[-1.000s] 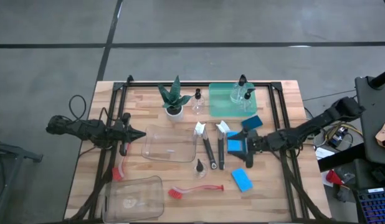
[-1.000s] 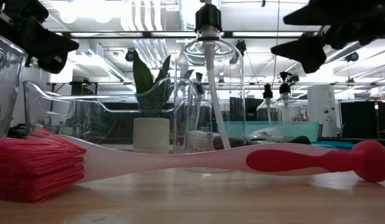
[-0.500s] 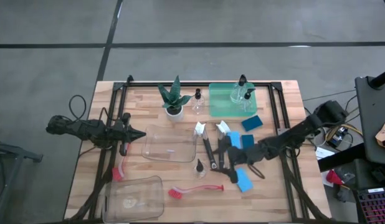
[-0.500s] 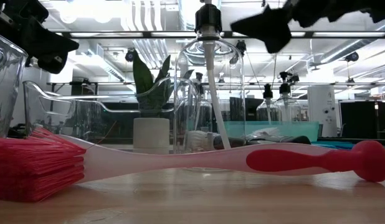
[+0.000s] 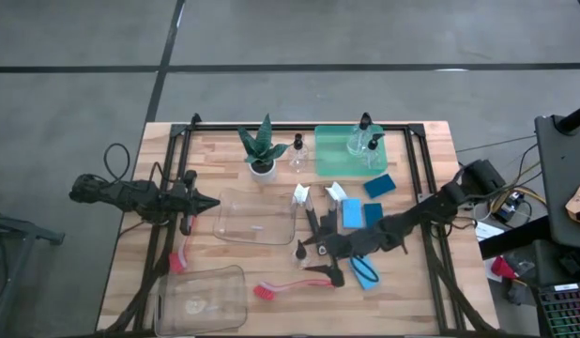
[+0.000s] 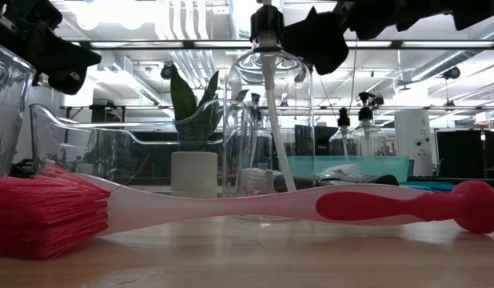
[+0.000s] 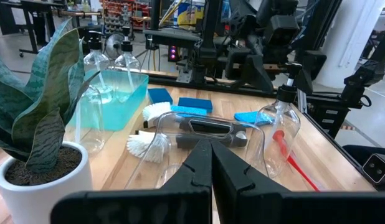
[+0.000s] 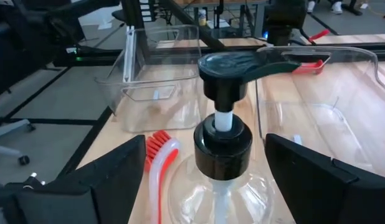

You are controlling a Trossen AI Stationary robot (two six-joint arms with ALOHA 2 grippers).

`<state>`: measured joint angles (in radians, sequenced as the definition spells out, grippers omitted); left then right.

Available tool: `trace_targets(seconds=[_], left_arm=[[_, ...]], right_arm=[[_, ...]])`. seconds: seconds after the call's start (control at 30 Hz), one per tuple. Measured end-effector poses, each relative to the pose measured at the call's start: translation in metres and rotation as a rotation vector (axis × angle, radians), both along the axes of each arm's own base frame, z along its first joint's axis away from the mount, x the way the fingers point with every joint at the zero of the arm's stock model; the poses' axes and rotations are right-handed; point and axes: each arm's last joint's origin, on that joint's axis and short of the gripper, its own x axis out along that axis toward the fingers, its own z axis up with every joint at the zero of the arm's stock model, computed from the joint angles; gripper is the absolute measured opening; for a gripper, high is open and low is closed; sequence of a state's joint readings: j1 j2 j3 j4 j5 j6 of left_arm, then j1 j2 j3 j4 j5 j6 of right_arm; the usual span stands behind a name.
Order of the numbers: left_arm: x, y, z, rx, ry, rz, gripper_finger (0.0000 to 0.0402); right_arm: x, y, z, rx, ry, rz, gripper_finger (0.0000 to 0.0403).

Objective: Pick & Place Kitchen Sink Supplies
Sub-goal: Put the transparent soap dispenser into the blue bin

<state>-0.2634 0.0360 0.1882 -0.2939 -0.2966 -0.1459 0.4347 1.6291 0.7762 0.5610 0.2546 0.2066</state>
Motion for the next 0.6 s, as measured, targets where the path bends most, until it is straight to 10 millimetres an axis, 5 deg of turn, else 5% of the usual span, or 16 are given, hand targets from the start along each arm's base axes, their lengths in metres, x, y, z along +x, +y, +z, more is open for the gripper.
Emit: trace_targets(seconds=[0.6], left_arm=[[0.000,0.000,0.000,0.000,0.000,0.000,0.0000]], right_arm=[[0.011,0.002,-0.010,-0.006,-0.028,-0.082,0.0268]])
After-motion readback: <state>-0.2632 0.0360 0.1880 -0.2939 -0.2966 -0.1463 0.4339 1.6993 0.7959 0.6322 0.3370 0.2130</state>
